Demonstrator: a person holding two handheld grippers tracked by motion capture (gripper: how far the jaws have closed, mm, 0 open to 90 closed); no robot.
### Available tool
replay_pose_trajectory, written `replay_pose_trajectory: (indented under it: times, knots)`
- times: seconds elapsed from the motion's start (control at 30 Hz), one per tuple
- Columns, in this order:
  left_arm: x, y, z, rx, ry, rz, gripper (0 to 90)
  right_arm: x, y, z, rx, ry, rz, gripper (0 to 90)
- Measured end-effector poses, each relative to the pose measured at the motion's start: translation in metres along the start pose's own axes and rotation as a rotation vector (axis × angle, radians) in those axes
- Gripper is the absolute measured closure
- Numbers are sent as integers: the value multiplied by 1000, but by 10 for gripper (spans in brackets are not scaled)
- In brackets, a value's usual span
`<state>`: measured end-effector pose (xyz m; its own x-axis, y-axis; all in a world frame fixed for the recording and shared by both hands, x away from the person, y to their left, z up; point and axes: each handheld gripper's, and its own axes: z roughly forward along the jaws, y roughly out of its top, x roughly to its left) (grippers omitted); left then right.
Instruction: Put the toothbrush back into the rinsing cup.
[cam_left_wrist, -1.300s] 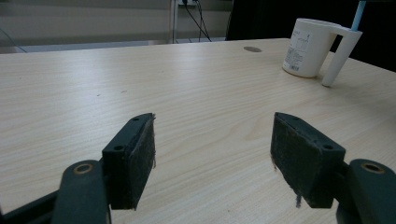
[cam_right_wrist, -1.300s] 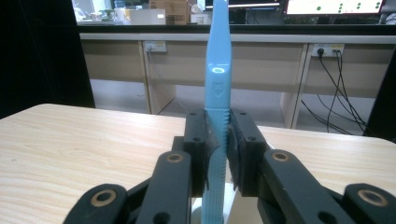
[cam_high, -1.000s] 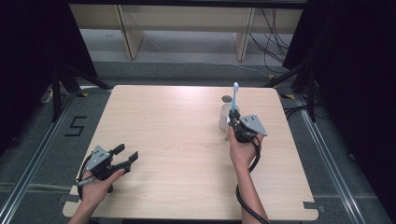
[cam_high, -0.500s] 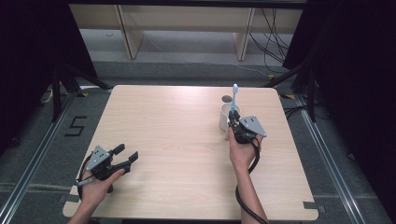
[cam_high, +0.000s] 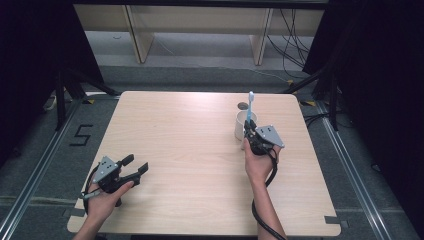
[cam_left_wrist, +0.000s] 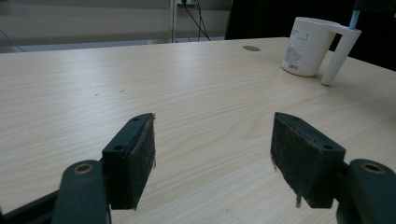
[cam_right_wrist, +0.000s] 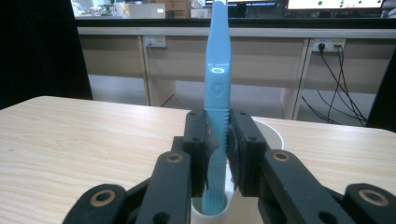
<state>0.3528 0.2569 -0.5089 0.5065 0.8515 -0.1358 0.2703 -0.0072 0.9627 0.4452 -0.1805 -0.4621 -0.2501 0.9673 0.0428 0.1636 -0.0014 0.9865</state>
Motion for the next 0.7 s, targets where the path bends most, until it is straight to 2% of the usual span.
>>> replay_pose_trajectory:
  times: [0.03,0.07,0.1,0.23,0.33,0.4,0.43,0.5,0.53,0.67,0.7]
  knots:
    - [0,0,0,0,0,0,301,0,0,0,0,0,0,787]
    - [0,0,0,1,0,0,301,-1,0,0,-3,0,-19,787]
    - [0,0,-1,15,8,0,302,-1,0,1,3,9,-20,787]
    - [0,0,0,2,1,-1,301,-1,-2,1,3,13,-6,786]
    - [0,0,0,4,2,-1,302,-1,-2,0,20,3,-14,785]
    - [0,0,-1,14,7,1,302,0,-3,1,15,10,-8,785]
    - [0,0,-1,15,7,1,302,-1,-3,1,5,9,-21,784]
    - [0,0,-1,15,7,1,302,-1,-4,1,10,16,-2,783]
    - [0,0,-1,15,7,1,302,-2,-4,1,10,17,-14,780]
    - [0,0,-1,15,7,1,302,-1,-5,1,22,21,-7,767]
    - [0,0,-1,15,7,1,302,-1,-5,1,26,18,-24,764]
